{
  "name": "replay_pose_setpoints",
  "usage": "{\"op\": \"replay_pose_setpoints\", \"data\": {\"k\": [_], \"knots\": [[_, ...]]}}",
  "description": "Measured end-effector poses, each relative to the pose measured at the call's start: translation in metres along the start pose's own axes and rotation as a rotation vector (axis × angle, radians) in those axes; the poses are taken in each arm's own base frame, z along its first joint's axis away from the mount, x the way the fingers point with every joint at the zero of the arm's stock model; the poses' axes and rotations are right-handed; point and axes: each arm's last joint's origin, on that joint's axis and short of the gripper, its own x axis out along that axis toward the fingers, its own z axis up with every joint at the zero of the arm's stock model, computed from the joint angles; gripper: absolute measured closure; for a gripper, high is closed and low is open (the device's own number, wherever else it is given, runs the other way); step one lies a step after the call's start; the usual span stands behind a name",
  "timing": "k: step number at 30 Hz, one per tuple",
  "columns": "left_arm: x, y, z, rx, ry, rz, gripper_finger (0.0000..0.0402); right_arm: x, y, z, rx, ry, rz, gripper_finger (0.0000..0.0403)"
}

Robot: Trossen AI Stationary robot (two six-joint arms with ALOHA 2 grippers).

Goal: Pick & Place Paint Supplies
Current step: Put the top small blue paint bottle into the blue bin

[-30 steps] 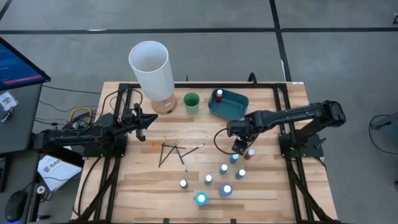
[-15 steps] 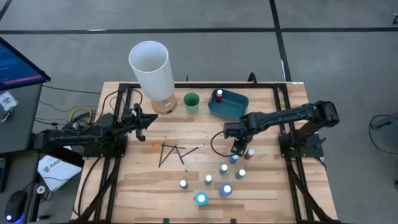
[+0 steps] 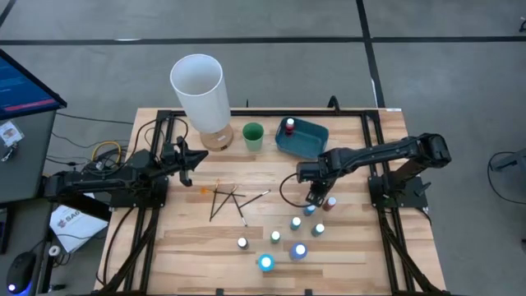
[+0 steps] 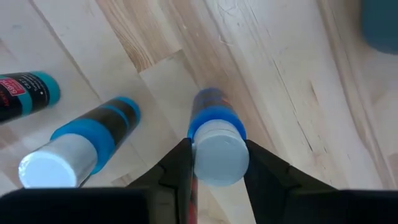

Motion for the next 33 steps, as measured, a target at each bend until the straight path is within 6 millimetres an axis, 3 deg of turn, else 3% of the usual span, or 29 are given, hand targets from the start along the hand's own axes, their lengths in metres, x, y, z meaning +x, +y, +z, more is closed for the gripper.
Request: {"op": "replay_pose_setpoints", "data": {"k": [7, 16, 24, 33], "knots": [[0.000, 0.000, 0.000, 0.000, -0.002, -0.001, 0.0399, -0.014, -0.001, 0.004, -0.049, -0.004, -0.020, 0.0288], [0.000, 0.000, 0.000, 0.000, -0.003, -0.002, 0.0399, -0.066, -0.020, 0.029, -0.101, -0.095, -0.096, 0.0289], [0.000, 0.000, 0.000, 0.000, -0.003, -0.003, 0.0399, -0.108, -0.066, 0.056, -0.069, -0.225, -0.139, 0.0289], [0.000, 0.000, 0.000, -0.001, -0.004, -0.006, 0.0399, -0.107, -0.125, 0.077, 0.035, -0.299, -0.123, 0.0288]]}}
